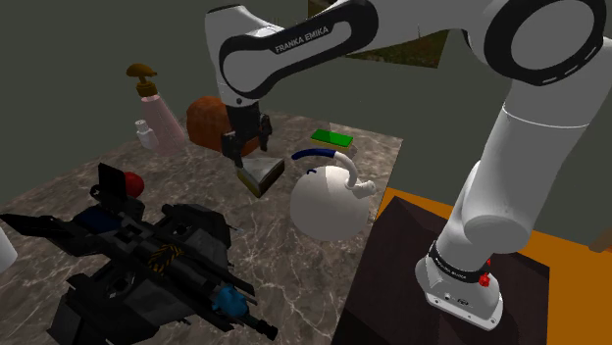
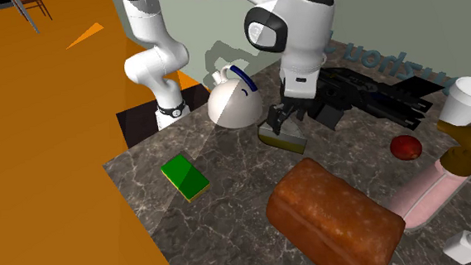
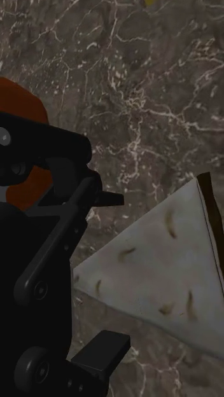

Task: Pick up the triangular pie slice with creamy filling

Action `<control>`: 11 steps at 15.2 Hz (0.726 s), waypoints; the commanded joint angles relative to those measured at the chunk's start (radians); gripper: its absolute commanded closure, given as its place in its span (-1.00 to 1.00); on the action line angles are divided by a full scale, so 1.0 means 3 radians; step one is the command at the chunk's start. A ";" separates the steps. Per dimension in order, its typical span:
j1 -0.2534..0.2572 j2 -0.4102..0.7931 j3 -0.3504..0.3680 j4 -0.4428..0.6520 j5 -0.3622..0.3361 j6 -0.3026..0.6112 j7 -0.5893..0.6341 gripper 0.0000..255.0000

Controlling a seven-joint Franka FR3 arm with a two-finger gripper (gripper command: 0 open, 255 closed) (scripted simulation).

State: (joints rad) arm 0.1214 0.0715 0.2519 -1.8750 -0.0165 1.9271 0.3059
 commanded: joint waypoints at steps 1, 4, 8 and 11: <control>0.0014 0.0058 0.0011 -0.0018 -0.0007 0.0073 0.0027 -1.00; 0.0016 0.0092 0.0010 -0.0113 -0.0017 0.0200 0.0034 -1.00; 0.0018 0.0126 0.0009 -0.0189 -0.0027 0.0309 0.0041 -1.00; 0.0018 0.0125 0.0010 -0.0189 -0.0027 0.0309 0.0041 1.00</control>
State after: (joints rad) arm 0.1266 0.1079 0.2547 -1.9300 -0.0246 2.0192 0.3178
